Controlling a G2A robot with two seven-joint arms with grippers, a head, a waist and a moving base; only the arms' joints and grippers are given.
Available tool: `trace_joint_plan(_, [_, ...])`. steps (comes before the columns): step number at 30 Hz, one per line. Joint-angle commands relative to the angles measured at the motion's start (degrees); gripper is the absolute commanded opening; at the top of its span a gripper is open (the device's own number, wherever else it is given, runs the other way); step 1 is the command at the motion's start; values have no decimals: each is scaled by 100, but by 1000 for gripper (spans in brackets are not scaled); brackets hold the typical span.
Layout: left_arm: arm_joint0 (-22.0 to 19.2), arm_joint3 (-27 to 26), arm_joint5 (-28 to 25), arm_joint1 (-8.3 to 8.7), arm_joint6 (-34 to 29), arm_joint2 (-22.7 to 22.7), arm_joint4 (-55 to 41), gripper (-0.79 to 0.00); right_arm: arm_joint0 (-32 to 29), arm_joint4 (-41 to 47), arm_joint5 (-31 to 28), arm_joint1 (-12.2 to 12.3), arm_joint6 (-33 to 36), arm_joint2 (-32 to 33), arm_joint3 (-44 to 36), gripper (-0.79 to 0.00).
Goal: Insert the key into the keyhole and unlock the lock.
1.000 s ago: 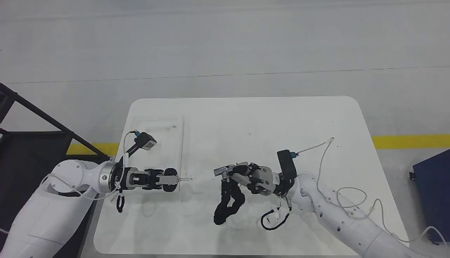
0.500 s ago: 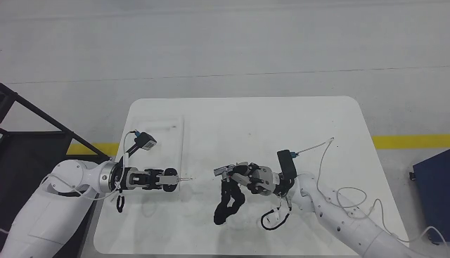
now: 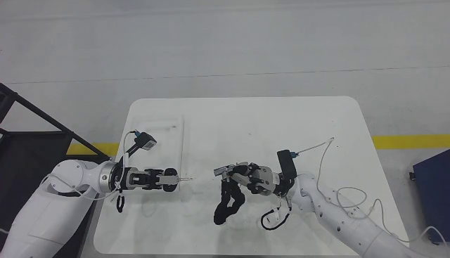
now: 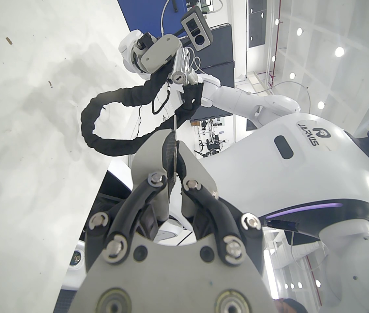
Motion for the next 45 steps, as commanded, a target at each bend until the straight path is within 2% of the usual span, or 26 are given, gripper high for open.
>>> trace_joint_plan(1, [0, 0, 0, 0, 0, 0, 0, -785, 0, 0, 0, 0, 0, 0, 1, -785])
trace_joint_plan(11, [0, 0, 0, 0, 0, 0, 0, -785, 0, 0, 0, 0, 0, 0, 1, -785])
trace_joint_plan(15, [67, -117, 54, -18, 260, -23, 133, -785, -114, 199, 219, -6, 346, 105, -167, -785])
trace_joint_plan(18, [98, -159, 82, -26, 232, -59, 137, -785, -187, 209, 254, 5, 484, 219, -269, -785])
trace_joint_plan(28, [175, -223, 62, -66, 139, -155, 26, -785, -414, 217, 77, 22, 660, 542, -416, -785])
trace_joint_plan(33, [18, -341, -17, -121, 21, -51, -13, -785, -493, 361, 0, -19, 480, 517, -475, -785])
trace_joint_plan(36, [-106, -425, -209, -156, 213, 83, 564, -785, -482, 399, 0, -26, 426, 486, -439, -785])
trace_joint_plan(39, [-146, -399, -347, -206, 400, 231, 733, -785, -482, 399, 0, -26, 426, 486, -439, -785])
trace_joint_plan(45, [-103, -522, -602, -254, 921, 260, 1271, -785, -482, 399, 0, -26, 426, 486, -439, -785])
